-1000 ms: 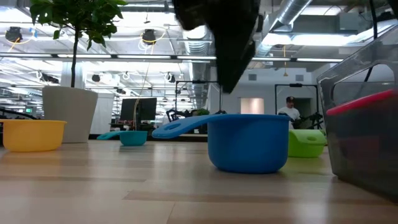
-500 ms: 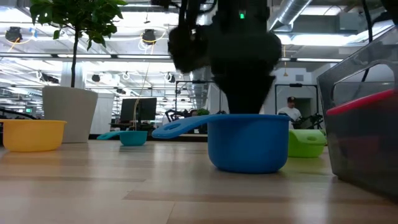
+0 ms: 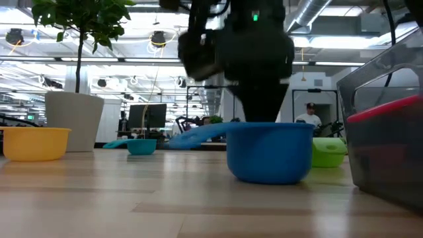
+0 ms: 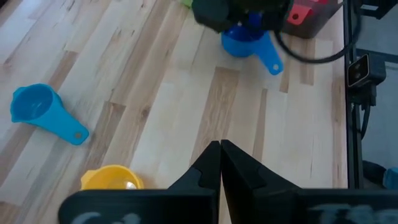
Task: Nest measuring cups in basket
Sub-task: Stack the blue measuring cup on top of the red measuring cup in the black bin
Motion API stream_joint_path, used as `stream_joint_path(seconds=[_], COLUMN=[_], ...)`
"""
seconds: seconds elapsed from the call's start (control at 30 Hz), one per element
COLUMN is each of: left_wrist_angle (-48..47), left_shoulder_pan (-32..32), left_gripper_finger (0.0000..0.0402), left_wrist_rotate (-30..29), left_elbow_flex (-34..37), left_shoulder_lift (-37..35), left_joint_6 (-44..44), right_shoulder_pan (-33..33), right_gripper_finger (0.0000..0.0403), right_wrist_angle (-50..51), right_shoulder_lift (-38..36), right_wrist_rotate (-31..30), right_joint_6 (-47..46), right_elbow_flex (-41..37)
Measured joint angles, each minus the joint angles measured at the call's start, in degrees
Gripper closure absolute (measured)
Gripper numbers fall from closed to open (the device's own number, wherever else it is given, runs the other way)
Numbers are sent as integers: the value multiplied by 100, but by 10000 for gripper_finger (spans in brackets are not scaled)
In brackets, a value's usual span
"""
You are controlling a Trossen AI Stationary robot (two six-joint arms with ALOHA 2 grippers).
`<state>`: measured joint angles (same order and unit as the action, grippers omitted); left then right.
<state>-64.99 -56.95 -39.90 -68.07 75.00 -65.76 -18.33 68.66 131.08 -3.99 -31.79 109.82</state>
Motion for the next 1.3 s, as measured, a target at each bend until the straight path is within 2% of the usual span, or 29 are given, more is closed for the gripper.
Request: stream_joint_path(seconds=[0.03, 0.27, 0.4, 0.57, 0.7, 0.93, 1.1, 1.3], left_wrist_angle=[-2, -26, -24, -24, -24, -22, -19, 6], left_shoulder_pan=[0, 0, 0, 0, 0, 0, 7, 7], left_gripper_finger=[402, 402, 401, 401, 402, 401, 401, 401], left_wrist_rotate=[-2, 0, 2, 0, -4, -107, -142, -118], left_elbow_flex=[0, 0, 0, 0, 0, 0, 0, 0], left_shoulder_lift=[0, 0, 0, 0, 0, 0, 0, 0], left_joint_6=[0, 0, 0, 0, 2, 53, 243, 220], right_shoulder_pan=[-8, -137, -465, -1280, -2093, -3045, -3306, -3342], right_gripper_finger=[382, 394, 396, 396, 396, 396, 396, 396], right_wrist_angle=[30, 311, 742, 1571, 2186, 2178, 2072, 1982], right_shoulder_lift=[-64, -958, -1641, -2190, -2135, -1666, -1555, -1542], right_wrist_rotate=[-30, -462, -519, -644, -784, -944, -1120, -1110], right_joint_6=[-16, -397, -1323, -3446, -5381, -7737, -8728, -8969], right_elbow_flex=[52, 799, 997, 1002, 997, 583, 218, -309])
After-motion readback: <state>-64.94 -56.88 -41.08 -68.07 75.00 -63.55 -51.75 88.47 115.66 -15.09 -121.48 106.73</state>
